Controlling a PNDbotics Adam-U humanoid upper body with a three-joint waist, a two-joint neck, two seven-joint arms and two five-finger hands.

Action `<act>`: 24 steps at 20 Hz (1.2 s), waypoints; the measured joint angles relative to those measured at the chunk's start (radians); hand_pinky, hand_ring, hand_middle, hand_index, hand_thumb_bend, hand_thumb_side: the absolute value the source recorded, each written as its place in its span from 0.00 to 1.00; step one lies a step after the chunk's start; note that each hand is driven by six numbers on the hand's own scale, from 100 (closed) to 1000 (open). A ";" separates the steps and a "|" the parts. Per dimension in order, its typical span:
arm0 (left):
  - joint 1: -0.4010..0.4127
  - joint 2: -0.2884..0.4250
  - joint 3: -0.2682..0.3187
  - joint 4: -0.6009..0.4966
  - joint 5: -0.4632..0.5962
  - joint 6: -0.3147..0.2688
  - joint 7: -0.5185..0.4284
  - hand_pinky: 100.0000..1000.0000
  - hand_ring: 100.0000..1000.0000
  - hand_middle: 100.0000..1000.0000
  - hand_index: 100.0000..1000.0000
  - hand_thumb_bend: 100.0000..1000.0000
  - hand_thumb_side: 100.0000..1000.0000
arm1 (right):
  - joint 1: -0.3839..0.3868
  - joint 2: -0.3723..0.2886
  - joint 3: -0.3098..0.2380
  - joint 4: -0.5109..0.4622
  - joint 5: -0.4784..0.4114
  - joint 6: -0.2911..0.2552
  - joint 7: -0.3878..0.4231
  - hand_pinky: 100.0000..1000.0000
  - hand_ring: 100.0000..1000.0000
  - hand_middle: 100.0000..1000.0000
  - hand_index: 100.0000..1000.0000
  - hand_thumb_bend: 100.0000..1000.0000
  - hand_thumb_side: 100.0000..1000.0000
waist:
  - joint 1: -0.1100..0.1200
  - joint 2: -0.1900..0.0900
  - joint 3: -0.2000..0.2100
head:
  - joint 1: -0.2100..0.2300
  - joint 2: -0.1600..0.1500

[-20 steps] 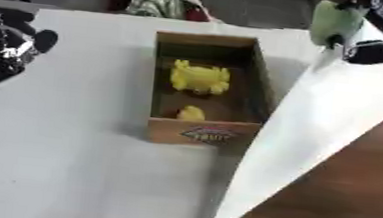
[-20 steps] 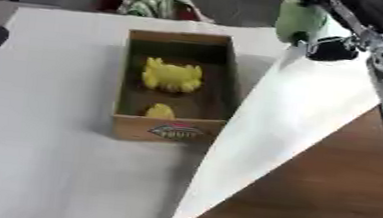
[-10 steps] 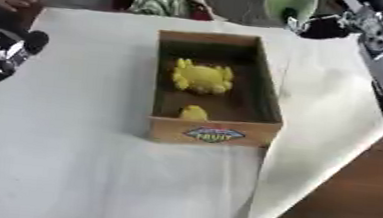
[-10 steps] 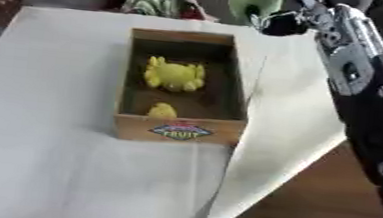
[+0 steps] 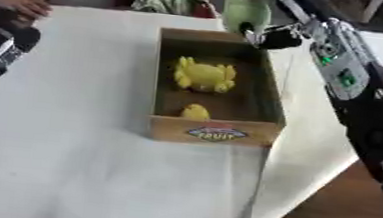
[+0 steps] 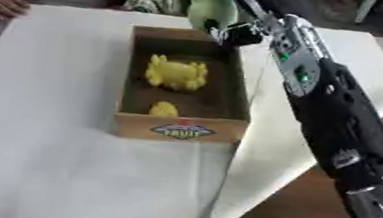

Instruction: Pick up objects on the table and place them in the box.

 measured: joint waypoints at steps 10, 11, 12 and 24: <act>-0.003 -0.007 0.000 -0.005 0.001 -0.001 -0.002 0.60 0.42 0.50 0.69 0.72 0.49 | 0.016 0.037 0.035 0.050 0.040 -0.062 0.129 0.82 0.84 0.70 0.52 0.20 0.03 | -0.002 0.000 -0.002 | -0.002 0.000; -0.003 -0.007 0.000 -0.005 0.001 -0.001 -0.002 0.60 0.42 0.50 0.69 0.72 0.49 | 0.019 0.037 0.037 0.055 0.045 -0.068 0.147 0.82 0.84 0.71 0.57 0.24 0.09 | -0.002 0.000 -0.003 | -0.002 0.000; -0.002 -0.007 0.000 -0.005 0.001 -0.001 -0.002 0.60 0.42 0.50 0.69 0.72 0.49 | 0.020 0.038 0.037 0.058 0.046 -0.073 0.165 0.82 0.84 0.71 0.60 0.27 0.13 | -0.002 0.000 -0.004 | -0.002 0.000; 0.014 -0.007 0.006 -0.005 0.001 0.002 0.005 0.60 0.42 0.50 0.69 0.73 0.49 | 0.050 -0.012 0.013 -0.016 0.044 -0.056 0.245 0.85 0.87 0.76 0.88 0.44 0.47 | -0.003 -0.002 -0.031 | 0.017 0.001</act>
